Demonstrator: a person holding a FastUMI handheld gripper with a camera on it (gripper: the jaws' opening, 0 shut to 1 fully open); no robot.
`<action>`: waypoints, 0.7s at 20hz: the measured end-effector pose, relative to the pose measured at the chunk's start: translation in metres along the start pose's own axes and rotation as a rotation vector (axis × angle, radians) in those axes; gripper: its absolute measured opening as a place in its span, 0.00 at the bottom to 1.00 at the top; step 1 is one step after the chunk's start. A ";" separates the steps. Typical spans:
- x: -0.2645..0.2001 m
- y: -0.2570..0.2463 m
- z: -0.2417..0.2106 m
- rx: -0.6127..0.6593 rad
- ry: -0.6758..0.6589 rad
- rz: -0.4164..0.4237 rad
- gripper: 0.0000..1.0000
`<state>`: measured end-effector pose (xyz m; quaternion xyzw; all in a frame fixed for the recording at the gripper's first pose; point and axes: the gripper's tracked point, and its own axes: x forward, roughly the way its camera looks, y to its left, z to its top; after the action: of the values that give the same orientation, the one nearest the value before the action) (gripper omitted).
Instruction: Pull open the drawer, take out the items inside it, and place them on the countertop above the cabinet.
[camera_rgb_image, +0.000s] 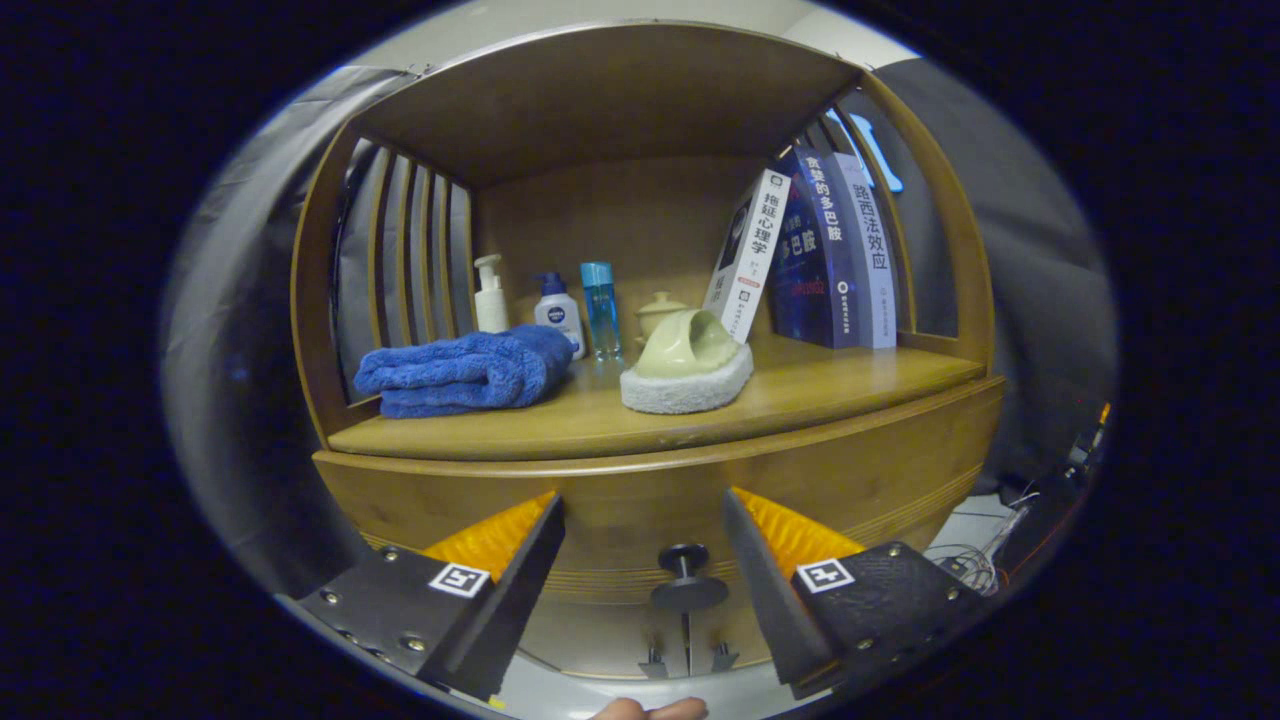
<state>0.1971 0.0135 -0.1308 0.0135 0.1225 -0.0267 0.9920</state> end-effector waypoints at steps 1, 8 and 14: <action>0.001 0.000 -0.001 -0.006 0.005 -0.001 0.96; 0.001 0.000 0.001 0.046 -0.046 0.004 0.96; -0.002 0.008 0.002 0.056 -0.030 0.023 0.96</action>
<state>0.1964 0.0213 -0.1279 0.0424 0.1068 -0.0191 0.9932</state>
